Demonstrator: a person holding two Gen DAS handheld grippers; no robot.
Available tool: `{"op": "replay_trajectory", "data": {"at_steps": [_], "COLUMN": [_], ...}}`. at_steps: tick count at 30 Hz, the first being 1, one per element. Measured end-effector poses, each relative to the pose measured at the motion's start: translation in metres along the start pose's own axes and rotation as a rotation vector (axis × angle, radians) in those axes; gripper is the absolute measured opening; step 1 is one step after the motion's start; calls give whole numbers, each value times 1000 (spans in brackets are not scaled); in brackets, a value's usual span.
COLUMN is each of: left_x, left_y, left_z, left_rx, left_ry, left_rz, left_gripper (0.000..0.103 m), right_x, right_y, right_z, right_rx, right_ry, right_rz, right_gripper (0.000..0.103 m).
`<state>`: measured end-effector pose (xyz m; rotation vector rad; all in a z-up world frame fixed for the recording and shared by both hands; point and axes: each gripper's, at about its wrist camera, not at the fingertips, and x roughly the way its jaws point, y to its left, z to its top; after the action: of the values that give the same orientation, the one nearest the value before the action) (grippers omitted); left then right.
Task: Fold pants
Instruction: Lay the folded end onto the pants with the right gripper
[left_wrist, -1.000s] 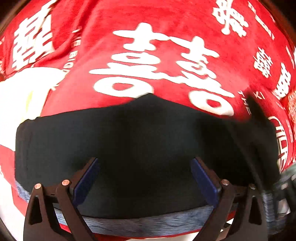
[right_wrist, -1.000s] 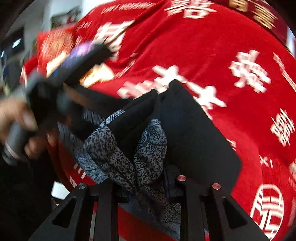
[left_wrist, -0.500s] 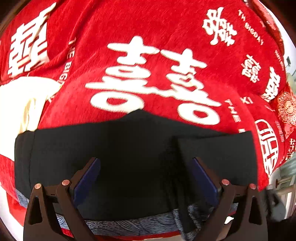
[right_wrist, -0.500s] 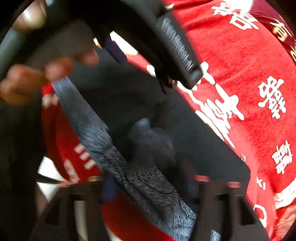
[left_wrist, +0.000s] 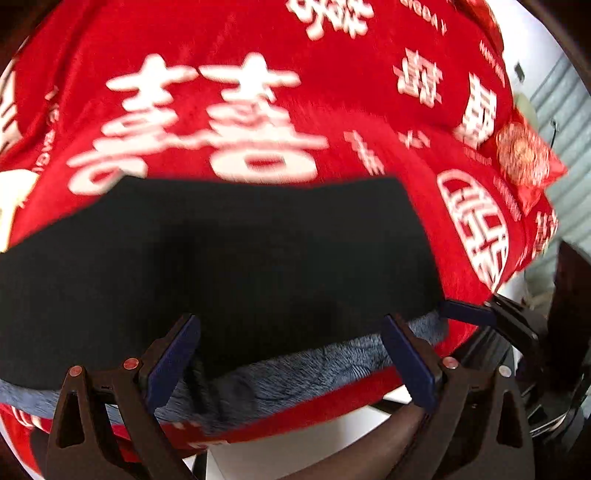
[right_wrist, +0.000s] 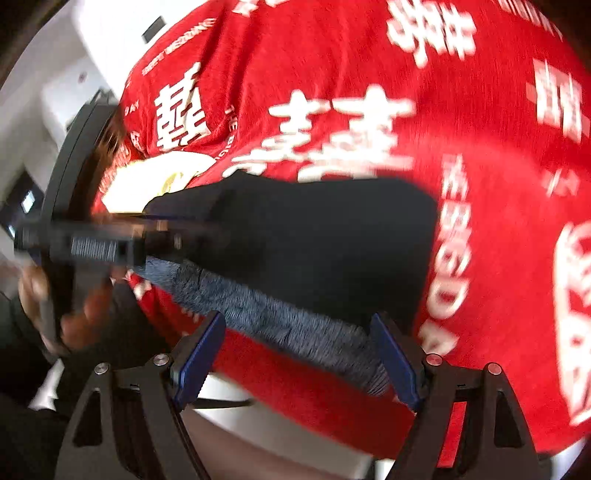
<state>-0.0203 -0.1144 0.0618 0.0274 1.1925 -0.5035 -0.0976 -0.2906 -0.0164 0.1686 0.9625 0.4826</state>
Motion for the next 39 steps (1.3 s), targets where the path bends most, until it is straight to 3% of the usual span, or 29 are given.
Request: {"op": "replay_trajectory", "data": {"at_steps": [5, 8, 11, 13, 17, 20, 26, 29, 31, 32, 34, 39], "left_x": [20, 11, 0, -2, 7, 10, 17, 24, 25, 24, 27, 41], "left_y": [-1, -3, 3, 9, 27, 41, 47, 39, 37, 36, 40, 42], "left_z": [-7, -7, -13, -17, -26, -28, -20, -7, 3, 10, 22, 40], "left_rx": [53, 48, 16, -18, -81, -142, -156, -134, -128, -126, -145, -119], "left_ry": [13, 2, -24, -23, 10, 18, 34, 30, 20, 10, 10, 40], "left_rz": [68, 67, 74, 75, 113, 78, 16, 15, 27, 25, 13, 54], "left_gripper": [99, 99, 99, 99, 99, 99, 99, 97, 90, 84, 82, 82], "right_x": [8, -12, -22, -16, 17, 42, 43, 37, 23, 18, 11, 38], "right_y": [3, 7, -4, -18, -39, -55, -71, -68, -69, -70, -70, -93], "right_z": [6, 16, 37, 53, 78, 82, 68, 68, 71, 73, 75, 69], "right_rx": [-25, -69, -95, -79, 9, 104, 220, 201, 228, 239, 239, 330], "right_ry": [25, -44, -87, -74, 4, 71, 23, 9, -30, -55, -99, -60], "right_rz": [-14, -40, -128, -203, -248, -170, -85, -94, -69, -57, -64, -75], "right_gripper": [82, 82, 82, 82, 82, 82, 81, 54, 33, 31, 30, 35]}}
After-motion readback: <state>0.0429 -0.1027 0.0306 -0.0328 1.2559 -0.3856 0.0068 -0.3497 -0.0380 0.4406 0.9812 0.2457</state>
